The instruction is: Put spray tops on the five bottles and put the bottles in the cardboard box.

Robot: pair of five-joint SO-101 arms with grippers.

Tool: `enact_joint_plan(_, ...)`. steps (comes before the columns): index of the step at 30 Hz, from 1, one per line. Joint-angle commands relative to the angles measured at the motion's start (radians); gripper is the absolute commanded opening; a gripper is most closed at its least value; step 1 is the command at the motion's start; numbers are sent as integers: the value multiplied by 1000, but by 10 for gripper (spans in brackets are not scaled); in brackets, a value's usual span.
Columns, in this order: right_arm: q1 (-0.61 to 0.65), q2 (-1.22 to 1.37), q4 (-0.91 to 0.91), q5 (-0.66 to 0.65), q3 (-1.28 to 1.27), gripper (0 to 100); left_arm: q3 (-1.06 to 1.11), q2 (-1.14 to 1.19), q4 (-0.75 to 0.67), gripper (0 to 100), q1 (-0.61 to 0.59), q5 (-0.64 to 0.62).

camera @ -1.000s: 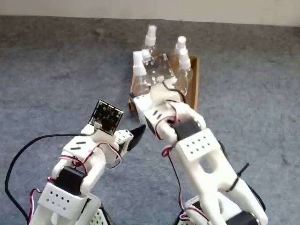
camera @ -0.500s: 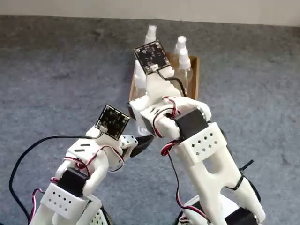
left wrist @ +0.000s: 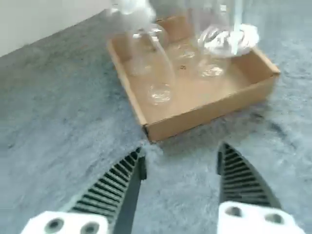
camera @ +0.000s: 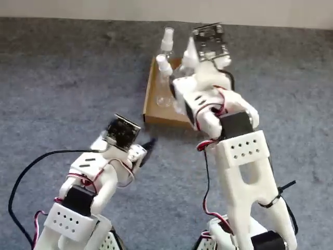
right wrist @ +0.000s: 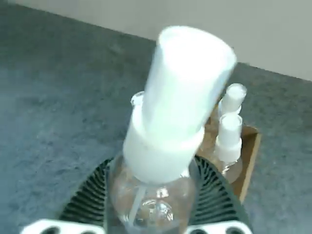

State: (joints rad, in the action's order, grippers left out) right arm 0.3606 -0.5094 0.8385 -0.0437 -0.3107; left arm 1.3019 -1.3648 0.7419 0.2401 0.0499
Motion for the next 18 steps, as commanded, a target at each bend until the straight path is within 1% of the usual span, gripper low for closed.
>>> enact_joint_plan(1, -13, -16, -237, -12, -143, 5, -8, -8, -21, 57, -114, -2)
enact_joint_plan(3, -16, -18, -335, -12, -234, 5, -10, -8, -21, 3, -142, -14)
enact_joint_plan(5, -21, -18, -417, -12, -312, 5, -10, -8, -21, 8, -147, -41)
enact_joint_plan(10, -31, -8, -622, -18, -466, 5, -10, -8, -21, 5, -143, -44)
enact_joint_plan(13, -28, -7, -685, -61, -513, 5, -10, -8, -21, 5, -143, -44)
enact_joint_plan(18, -30, -5, -705, -63, -522, 5, -10, -8, -21, 5, -142, -44)
